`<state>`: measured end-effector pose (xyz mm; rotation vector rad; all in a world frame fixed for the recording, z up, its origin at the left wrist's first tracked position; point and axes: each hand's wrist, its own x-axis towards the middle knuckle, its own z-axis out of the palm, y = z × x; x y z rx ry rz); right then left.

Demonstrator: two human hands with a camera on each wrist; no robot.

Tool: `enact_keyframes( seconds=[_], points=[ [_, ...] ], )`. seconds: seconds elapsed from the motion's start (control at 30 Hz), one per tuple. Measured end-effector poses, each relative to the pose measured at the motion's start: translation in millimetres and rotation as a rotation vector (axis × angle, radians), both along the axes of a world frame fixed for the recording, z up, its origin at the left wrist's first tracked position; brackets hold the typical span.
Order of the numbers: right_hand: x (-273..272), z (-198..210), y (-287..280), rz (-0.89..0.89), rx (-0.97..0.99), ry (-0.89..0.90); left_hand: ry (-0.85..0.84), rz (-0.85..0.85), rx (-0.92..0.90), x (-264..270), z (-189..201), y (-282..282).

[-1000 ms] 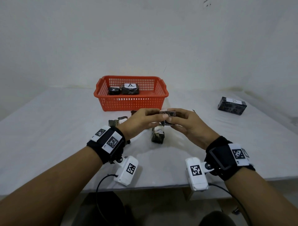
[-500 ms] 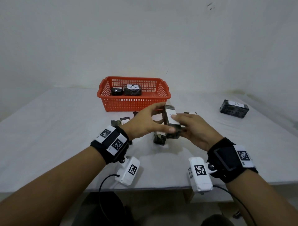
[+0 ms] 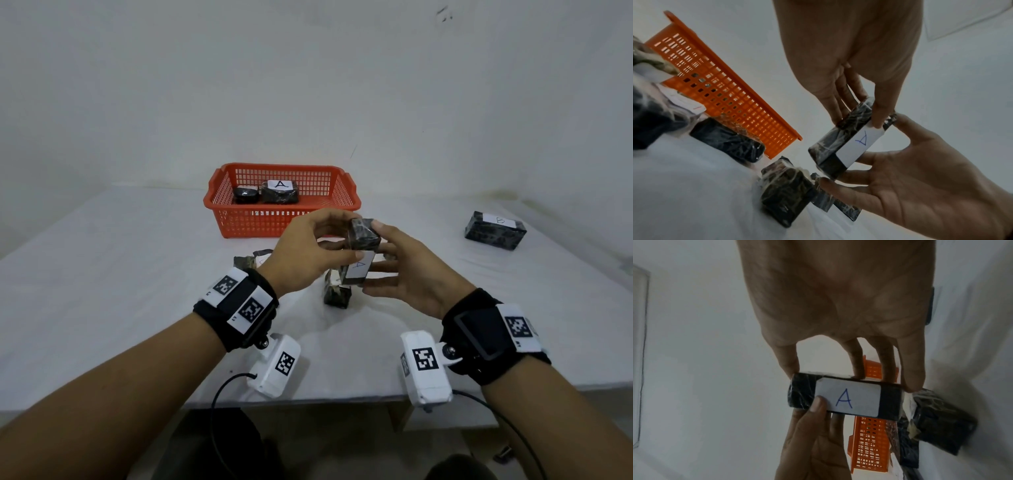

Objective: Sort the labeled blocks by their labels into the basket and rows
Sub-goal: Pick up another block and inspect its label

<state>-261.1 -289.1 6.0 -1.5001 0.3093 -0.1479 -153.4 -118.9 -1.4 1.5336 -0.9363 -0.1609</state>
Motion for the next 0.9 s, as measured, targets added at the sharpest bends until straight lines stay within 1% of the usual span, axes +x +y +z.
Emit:
enact_keyframes(
  seconds=[0.1, 0.27, 0.33, 0.4, 0.43, 0.5, 0.67, 0.77, 0.9],
  points=[
    [-1, 2, 3, 0.013, 0.017, -0.023, 0.003, -0.046, -0.008, -1, 1, 0],
    [-3, 3, 4, 0.055, -0.067, -0.043, -0.033, -0.082, 0.069, -1, -1, 0],
    [-4, 5, 5, 0.065, -0.098, -0.053, 0.03, -0.084, 0.158, -3, 0, -2],
    [-5, 5, 5, 0.064, -0.109, -0.065, 0.123, -0.12, 0.245, -4, 0, -4],
    [-6, 6, 5, 0.071, -0.109, -0.068, 0.172, -0.147, 0.258, -5, -1, -5],
    [-8, 5, 5, 0.098, -0.094, -0.073, 0.23, -0.178, 0.242, -6, 0, -6],
    [-9, -5, 1, 0.089, 0.055, -0.101, 0.264, -0.206, 0.263, -8, 4, -6],
    [-9, -7, -4, 0.088, 0.117, -0.117, 0.291, -0.193, 0.238, -5, 2, -7],
    [-7, -6, -2, 0.127, 0.013, -0.11, 0.294, -0.137, 0.202, -5, 2, -10]
  ],
)
